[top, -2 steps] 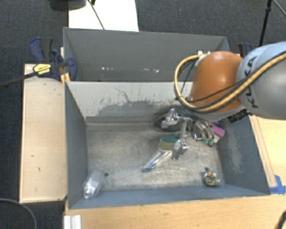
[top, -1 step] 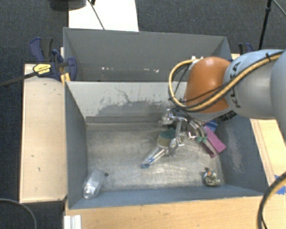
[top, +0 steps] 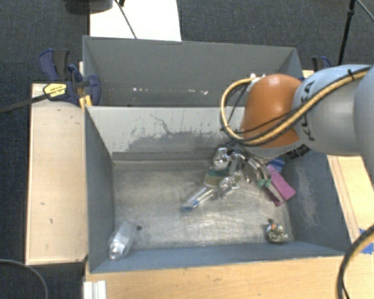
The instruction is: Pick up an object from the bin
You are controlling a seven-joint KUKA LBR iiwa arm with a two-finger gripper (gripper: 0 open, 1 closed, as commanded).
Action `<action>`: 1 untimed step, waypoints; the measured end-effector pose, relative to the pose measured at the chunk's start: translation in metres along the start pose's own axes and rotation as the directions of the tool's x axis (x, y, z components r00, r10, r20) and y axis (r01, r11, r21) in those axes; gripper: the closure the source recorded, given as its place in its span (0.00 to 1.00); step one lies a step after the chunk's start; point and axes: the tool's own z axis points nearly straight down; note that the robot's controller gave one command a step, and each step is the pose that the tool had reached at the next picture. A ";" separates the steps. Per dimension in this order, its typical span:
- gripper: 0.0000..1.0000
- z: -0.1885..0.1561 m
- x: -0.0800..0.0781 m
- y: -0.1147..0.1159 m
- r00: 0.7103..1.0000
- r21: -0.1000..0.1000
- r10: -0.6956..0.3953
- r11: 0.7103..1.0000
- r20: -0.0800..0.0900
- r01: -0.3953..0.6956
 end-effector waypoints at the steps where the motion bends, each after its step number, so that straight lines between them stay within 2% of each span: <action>1: 1.00 -0.133 0.001 0.004 0.977 0.009 -0.212 0.977 0.018 0.212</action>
Offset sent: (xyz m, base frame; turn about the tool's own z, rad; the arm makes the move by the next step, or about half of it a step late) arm -0.0021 0.0029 0.1289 -0.2142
